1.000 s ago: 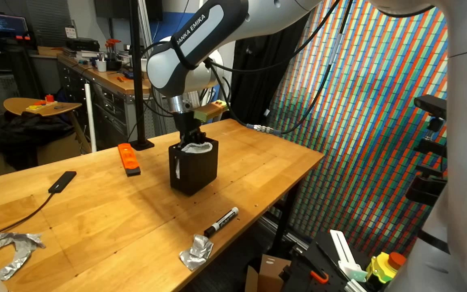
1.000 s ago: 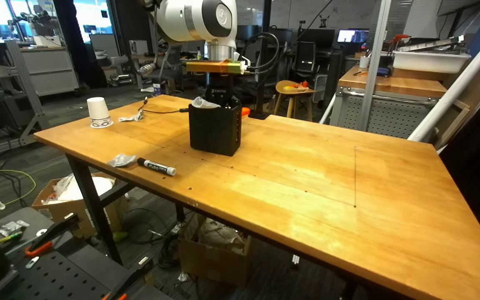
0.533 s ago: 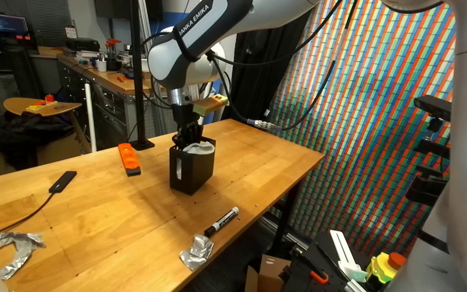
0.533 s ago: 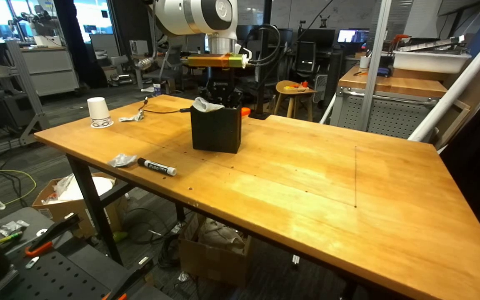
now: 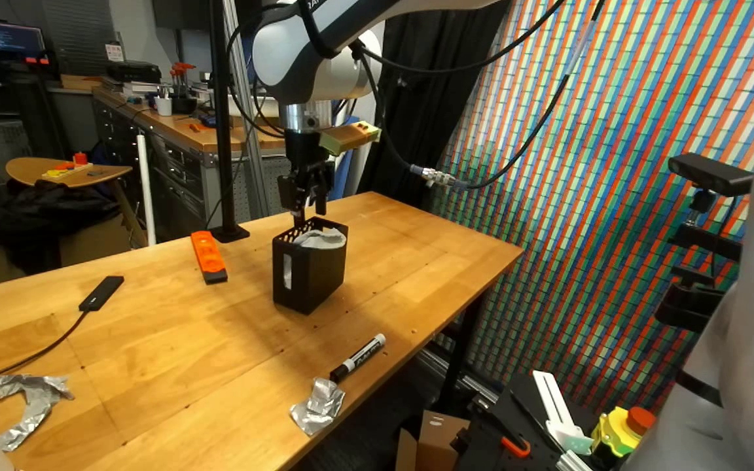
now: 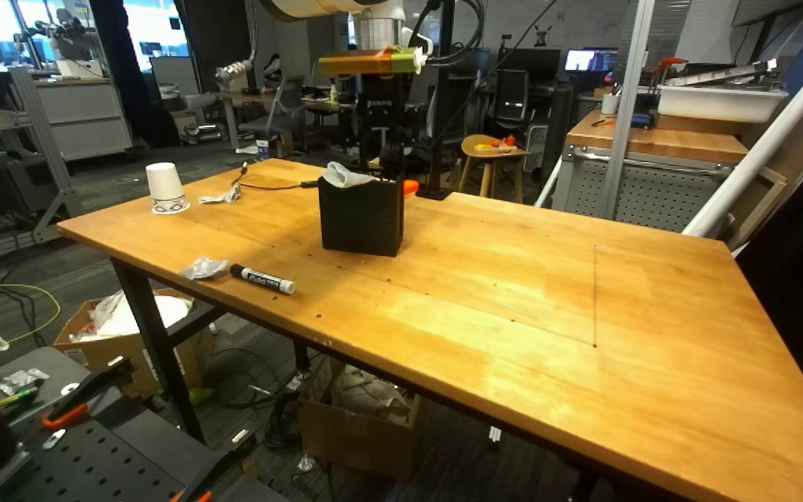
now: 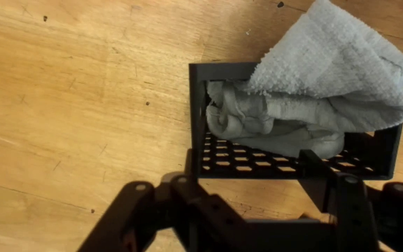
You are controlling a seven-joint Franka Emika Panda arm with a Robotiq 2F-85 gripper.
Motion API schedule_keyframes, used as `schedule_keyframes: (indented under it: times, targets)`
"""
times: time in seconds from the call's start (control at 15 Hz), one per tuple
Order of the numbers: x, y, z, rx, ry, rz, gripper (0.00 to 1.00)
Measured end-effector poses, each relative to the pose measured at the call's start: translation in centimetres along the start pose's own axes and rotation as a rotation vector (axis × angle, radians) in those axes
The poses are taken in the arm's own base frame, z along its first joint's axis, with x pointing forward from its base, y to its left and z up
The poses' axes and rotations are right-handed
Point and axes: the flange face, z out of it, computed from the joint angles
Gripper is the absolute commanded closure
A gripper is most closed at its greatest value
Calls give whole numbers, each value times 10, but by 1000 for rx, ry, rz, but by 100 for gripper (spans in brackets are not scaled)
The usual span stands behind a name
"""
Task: Put the towel in the black box
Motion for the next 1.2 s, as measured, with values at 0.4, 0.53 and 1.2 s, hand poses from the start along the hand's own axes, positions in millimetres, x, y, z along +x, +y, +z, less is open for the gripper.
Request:
schedule_keyframes:
  times: [0.4, 0.53, 1.2]
  targets:
    - [-20, 16, -27, -16, 39, 43, 58]
    - [-32, 21, -37, -19, 49, 65, 76]
    - [-88, 17, -38, -6, 22, 130, 98]
